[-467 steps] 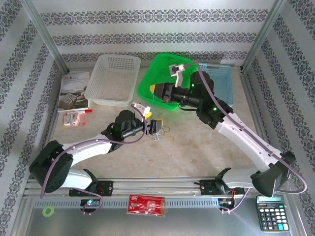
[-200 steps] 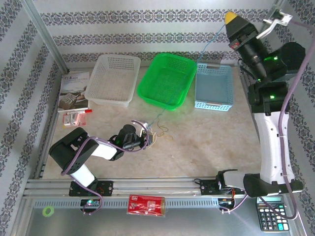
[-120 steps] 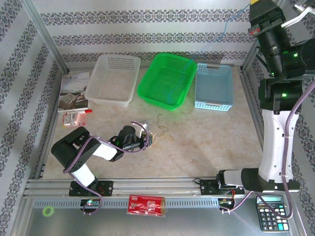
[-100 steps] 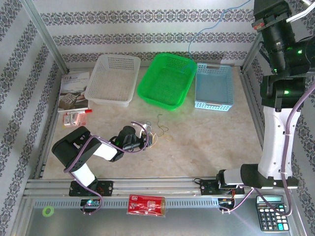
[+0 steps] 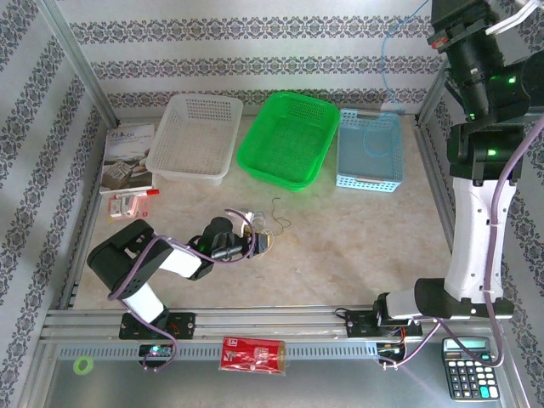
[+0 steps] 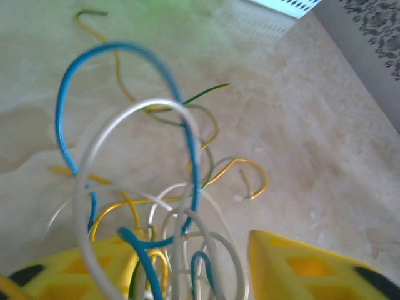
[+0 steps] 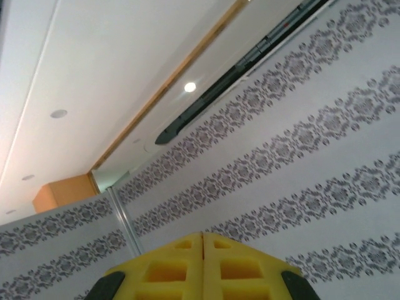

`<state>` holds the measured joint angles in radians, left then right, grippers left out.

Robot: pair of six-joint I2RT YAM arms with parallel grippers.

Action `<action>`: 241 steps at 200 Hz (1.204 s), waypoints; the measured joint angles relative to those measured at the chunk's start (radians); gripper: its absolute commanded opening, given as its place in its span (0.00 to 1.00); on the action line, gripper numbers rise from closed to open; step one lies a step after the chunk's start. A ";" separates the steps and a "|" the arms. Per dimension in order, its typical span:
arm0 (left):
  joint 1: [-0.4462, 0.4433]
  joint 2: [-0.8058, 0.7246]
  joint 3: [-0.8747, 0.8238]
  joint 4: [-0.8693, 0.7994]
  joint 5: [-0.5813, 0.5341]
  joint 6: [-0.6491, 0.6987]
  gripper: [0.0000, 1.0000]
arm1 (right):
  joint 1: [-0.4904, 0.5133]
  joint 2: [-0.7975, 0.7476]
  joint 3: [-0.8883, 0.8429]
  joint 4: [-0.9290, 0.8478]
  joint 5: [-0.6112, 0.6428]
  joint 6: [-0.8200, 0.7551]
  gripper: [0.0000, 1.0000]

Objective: Untangle the cables

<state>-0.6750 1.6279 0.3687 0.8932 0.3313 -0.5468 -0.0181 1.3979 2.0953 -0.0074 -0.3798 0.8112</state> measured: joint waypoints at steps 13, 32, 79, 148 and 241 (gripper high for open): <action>0.000 -0.042 0.013 -0.024 0.008 -0.007 0.61 | 0.000 -0.013 -0.045 0.001 0.000 -0.007 0.00; 0.000 -0.116 0.048 -0.074 0.016 -0.010 0.71 | 0.000 -0.026 -0.107 0.006 0.000 -0.011 0.00; 0.000 -0.296 0.117 -0.231 -0.002 0.005 1.00 | 0.001 -0.029 -0.214 0.039 -0.004 -0.009 0.00; 0.000 -0.494 0.135 -0.462 -0.125 0.019 1.00 | 0.024 -0.008 -0.235 0.074 -0.014 -0.015 0.00; 0.000 -0.592 0.168 -0.671 -0.318 -0.005 1.00 | 0.124 0.272 -0.048 0.079 -0.014 -0.052 0.00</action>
<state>-0.6750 1.0363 0.5365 0.2222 0.0132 -0.5518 0.1055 1.6695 2.0472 0.0715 -0.3935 0.7589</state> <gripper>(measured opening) 0.998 0.051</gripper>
